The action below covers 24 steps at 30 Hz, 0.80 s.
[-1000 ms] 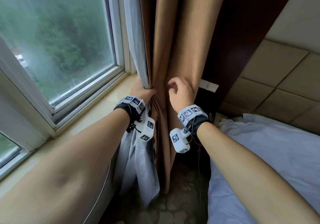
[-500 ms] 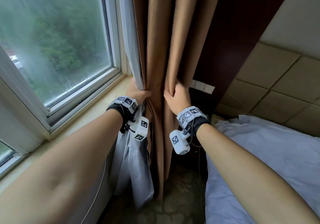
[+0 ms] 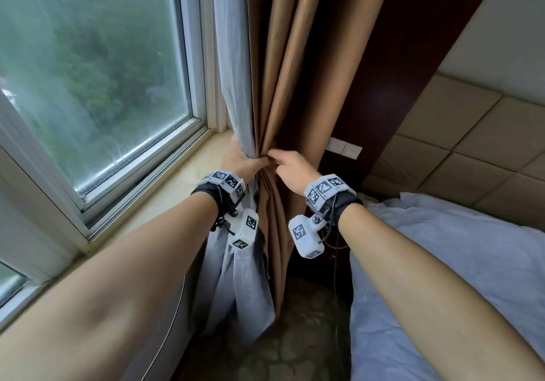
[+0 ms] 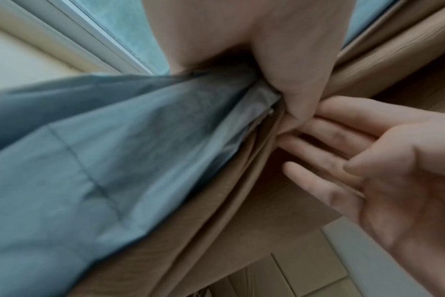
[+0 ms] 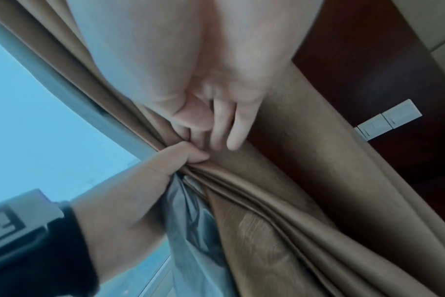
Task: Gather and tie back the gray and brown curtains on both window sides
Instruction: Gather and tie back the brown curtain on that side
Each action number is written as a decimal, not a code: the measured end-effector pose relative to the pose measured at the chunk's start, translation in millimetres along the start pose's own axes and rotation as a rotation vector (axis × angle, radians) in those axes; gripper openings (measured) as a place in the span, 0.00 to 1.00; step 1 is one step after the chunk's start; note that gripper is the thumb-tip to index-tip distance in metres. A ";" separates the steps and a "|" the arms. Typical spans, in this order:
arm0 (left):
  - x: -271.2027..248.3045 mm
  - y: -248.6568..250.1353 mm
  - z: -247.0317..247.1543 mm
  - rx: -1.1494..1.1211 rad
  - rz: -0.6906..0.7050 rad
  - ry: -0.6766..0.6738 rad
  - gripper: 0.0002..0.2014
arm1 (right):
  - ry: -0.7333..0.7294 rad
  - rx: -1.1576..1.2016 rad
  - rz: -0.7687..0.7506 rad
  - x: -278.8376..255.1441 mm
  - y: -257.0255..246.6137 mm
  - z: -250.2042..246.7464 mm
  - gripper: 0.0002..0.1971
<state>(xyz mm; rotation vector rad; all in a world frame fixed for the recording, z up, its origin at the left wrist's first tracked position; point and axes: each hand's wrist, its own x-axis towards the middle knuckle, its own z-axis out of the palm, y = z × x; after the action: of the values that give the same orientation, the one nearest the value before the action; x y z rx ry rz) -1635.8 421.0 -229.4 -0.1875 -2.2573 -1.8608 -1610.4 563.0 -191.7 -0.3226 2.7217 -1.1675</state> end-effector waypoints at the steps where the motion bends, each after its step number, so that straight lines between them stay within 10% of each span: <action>1: 0.4 0.1 -0.6 0.019 -0.008 0.021 0.24 | 0.062 0.047 0.000 -1.9 0.9 -1.0 0.26; 5: 7.0 -3.2 -5.1 0.043 -0.117 0.033 0.27 | 0.656 -0.069 -0.107 -14.2 6.3 -6.9 0.18; 8: 13.5 -6.0 -8.1 0.027 -0.113 -0.005 0.29 | 0.914 0.000 0.084 -12.3 14.4 -12.9 0.26; 18: 18.0 -2.3 -17.4 -0.024 -0.039 -0.087 0.22 | 0.544 -0.059 0.115 -3.9 3.9 2.8 0.09; 24: 10.4 2.9 -21.8 -0.115 0.044 -0.217 0.27 | 0.335 0.042 0.069 4.5 -16.3 13.2 0.29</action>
<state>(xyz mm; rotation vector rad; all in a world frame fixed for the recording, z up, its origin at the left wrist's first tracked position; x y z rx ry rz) -1643.5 399.8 -220.2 -0.4755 -2.2594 -2.0361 -1609.5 541.8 -189.0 -0.0266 2.9530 -1.3662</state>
